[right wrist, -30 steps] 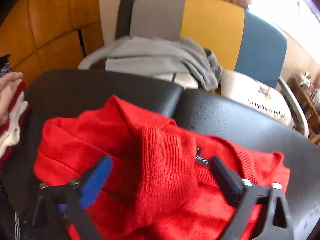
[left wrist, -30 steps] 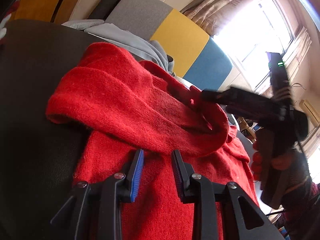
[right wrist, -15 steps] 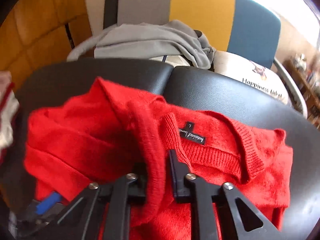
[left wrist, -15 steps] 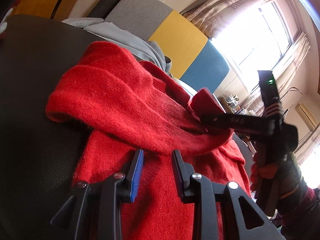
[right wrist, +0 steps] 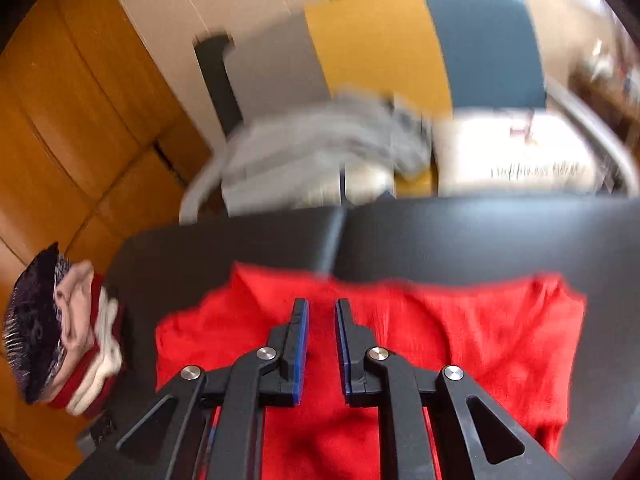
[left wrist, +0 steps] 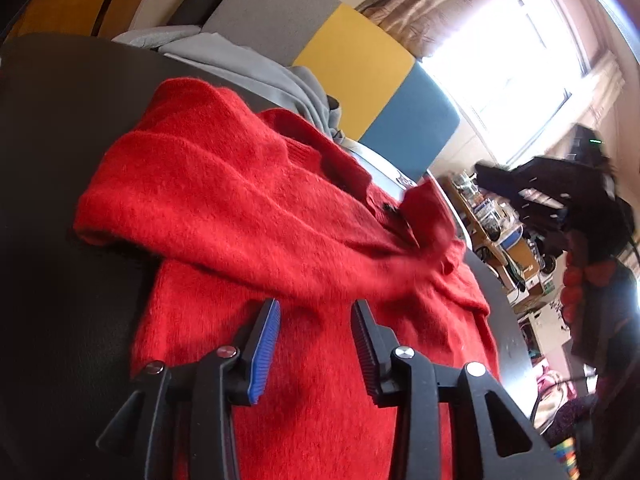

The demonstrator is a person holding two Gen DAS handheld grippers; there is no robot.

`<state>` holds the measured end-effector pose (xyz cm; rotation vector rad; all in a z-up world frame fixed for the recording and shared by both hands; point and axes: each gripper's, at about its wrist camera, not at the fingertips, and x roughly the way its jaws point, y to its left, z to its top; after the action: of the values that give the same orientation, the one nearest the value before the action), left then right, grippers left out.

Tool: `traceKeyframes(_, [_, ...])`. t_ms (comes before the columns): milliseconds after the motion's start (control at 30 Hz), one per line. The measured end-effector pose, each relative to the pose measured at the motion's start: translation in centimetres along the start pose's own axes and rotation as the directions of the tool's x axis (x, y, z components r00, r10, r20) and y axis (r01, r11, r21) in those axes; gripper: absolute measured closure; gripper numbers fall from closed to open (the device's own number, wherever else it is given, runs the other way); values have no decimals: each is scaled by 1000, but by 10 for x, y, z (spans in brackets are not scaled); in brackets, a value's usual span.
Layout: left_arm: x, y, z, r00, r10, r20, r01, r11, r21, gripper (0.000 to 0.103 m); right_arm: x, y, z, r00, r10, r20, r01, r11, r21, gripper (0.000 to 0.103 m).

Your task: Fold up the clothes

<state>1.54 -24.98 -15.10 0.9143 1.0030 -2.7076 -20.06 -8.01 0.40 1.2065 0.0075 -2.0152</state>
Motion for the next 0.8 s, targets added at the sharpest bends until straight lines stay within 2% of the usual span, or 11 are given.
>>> traceKeyframes(133, [-1,-2,-3,1000,-4,6,4,1000,8,65,21,-28,-27,997,63,-52,-57,993,101,71])
traceKeyframes(233, [-1,-2,-3,1000,-10,9,10,1000,7,65,29,-33,-34,997,50,-61,-40,986,161,47])
traceKeyframes(300, [-1,0,-3,1000,-19,12,19,1000,2,64,31,-20,-30,999,16,-52,-9,991,130,21])
traceKeyframes(333, [-1,0,-3,1000,-25,13,25,1000,-2,64,29,-12,-27,999,1,-36,3,994,106,19])
traceKeyframes(400, [-1,2,-3,999,-35,15,35,999,-9,64,25,9,-18,998,-64,2,63,998,31,0])
traceKeyframes(533, [-2,4,-3,998,-54,15,54,998,-14,64,48,39,-3,956,-292,-33,288,953,-94,0])
traceKeyframes(567, [-2,4,-3,998,-58,14,59,998,-15,64,61,39,-2,949,-303,-86,294,950,-109,1])
traceKeyframes(633, [-3,5,-3,998,-68,13,68,998,-16,64,81,35,-4,925,-338,-176,321,940,-115,41])
traceKeyframes(667, [-3,5,-3,997,-72,12,72,997,-17,64,89,33,-7,911,-357,-207,338,934,-118,70])
traceKeyframes(700, [-3,5,-3,997,-77,11,77,997,-18,64,95,29,-11,900,-367,-234,348,930,-123,85])
traceKeyframes(800, [-4,6,-3,996,-91,9,91,996,-20,64,90,22,-16,910,-349,-222,332,937,-111,94])
